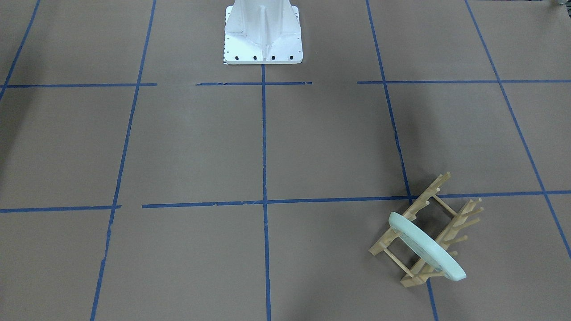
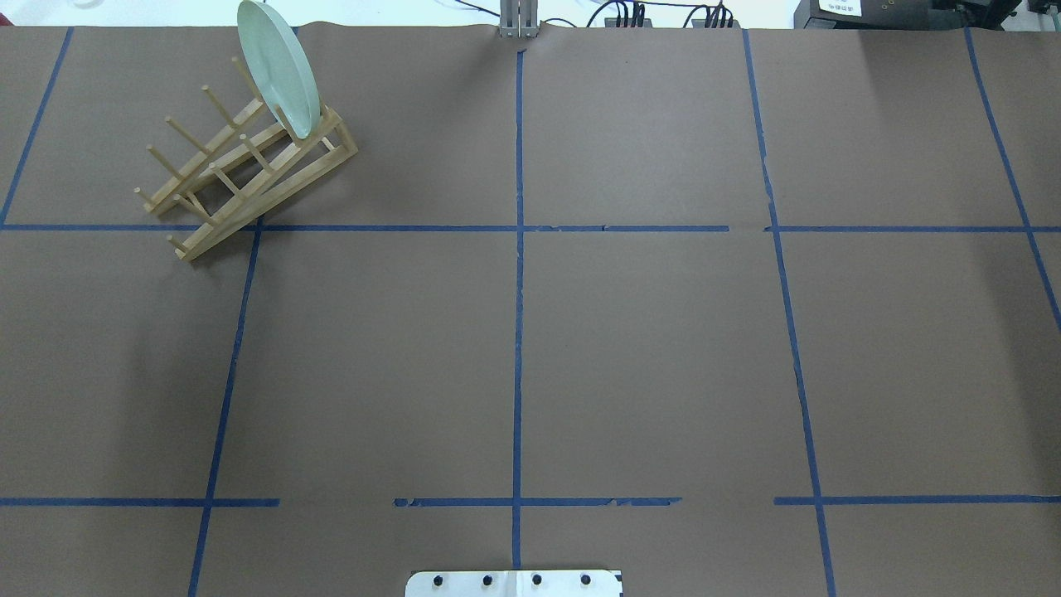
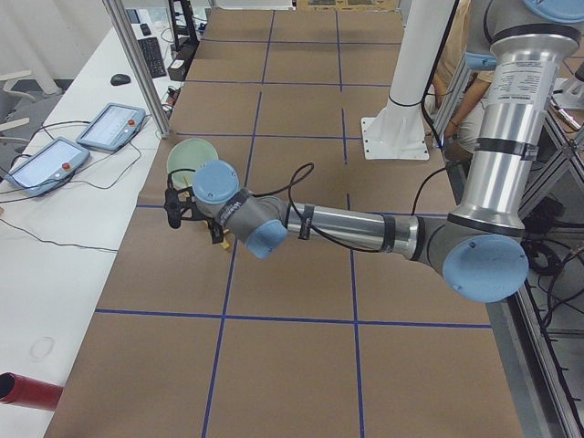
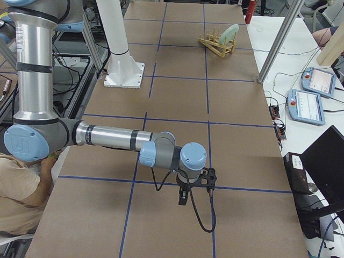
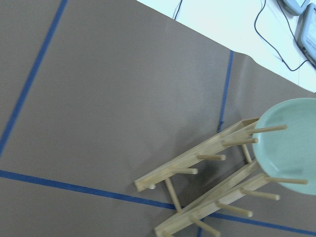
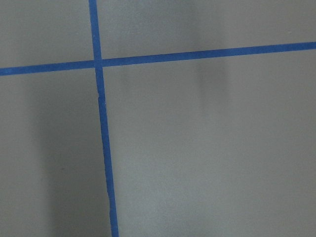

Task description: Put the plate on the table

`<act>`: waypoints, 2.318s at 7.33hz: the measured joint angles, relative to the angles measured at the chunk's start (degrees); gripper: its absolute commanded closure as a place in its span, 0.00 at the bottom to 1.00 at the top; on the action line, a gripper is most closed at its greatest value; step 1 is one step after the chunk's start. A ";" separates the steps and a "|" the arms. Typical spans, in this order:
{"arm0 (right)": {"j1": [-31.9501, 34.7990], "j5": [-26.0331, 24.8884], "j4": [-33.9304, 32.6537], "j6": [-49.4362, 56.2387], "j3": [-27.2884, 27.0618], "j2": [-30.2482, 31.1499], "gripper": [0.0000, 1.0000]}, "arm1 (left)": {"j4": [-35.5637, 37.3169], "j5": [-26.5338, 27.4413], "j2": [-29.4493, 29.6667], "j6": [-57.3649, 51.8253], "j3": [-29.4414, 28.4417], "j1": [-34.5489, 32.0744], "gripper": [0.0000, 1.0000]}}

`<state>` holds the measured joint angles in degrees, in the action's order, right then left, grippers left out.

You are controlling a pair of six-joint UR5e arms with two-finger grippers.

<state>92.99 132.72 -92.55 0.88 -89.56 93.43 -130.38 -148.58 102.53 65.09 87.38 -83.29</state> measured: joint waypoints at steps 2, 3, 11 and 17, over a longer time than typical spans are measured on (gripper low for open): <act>0.00 0.00 0.00 0.00 0.00 0.00 0.00 | -7.49 8.26 7.05 15.97 -2.75 7.41 0.00; 0.00 0.00 0.00 0.00 0.00 0.00 0.00 | -14.97 13.40 9.58 24.34 -5.46 9.89 0.00; 0.00 0.00 0.00 0.00 -0.03 -0.01 0.00 | -38.52 32.17 21.91 42.13 -22.70 20.02 0.19; 0.00 0.00 0.00 0.00 -0.06 0.00 0.00 | -39.22 34.46 23.38 42.14 -23.60 21.60 1.00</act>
<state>92.99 132.71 -92.55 0.88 -89.62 93.43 -169.60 -114.11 125.91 107.23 63.79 -61.69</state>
